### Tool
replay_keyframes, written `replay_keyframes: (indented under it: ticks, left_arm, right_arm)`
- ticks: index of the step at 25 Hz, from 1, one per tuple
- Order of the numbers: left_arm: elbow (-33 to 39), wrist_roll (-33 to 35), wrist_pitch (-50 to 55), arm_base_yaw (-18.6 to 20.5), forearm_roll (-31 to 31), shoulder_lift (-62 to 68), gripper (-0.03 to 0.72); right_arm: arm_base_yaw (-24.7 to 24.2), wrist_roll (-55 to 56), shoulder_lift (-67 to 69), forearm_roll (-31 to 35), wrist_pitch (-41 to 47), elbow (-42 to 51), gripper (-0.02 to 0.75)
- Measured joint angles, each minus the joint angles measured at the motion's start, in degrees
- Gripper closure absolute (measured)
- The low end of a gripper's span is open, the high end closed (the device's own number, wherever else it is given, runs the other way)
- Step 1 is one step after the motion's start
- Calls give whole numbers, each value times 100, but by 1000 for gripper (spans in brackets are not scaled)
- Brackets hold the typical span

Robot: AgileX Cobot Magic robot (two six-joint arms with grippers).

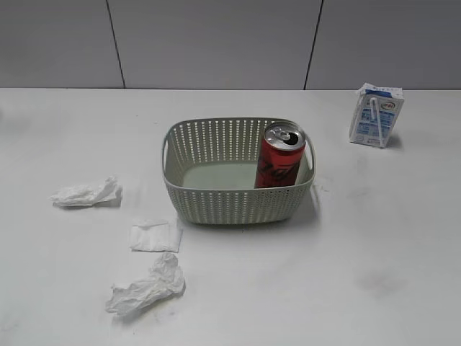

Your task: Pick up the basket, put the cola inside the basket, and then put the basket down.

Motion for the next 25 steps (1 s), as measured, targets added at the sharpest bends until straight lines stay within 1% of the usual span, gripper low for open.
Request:
replay_keyframes:
  ticks: [2, 4, 25]
  left_arm:
    - [0, 0, 0, 147, 0, 0, 454]
    - [0, 0, 0, 181, 0, 0, 454]
    - [0, 0, 0, 181, 42, 0, 456]
  right_arm:
    - [0, 0, 0, 0, 0, 0, 146]
    - [0, 0, 0, 0, 0, 0, 147]
    - [0, 0, 0, 0, 0, 0, 147]
